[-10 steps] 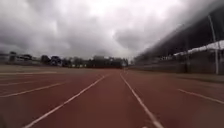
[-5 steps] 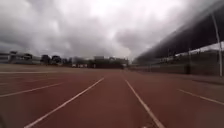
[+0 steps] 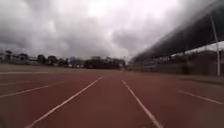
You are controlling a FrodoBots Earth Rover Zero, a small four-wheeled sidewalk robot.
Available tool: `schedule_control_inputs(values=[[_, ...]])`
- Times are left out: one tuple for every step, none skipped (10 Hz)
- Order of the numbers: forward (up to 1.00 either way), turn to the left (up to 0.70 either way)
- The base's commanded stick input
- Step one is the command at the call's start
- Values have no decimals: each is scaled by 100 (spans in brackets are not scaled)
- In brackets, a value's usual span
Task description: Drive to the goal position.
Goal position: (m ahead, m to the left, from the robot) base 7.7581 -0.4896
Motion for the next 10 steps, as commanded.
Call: schedule_control_inputs(values=[[70,-35],[70,-35],[70,-35],[70,-25],[70,-14],[70,-3],[70,0],[70,0],[70,0],[70,0]])
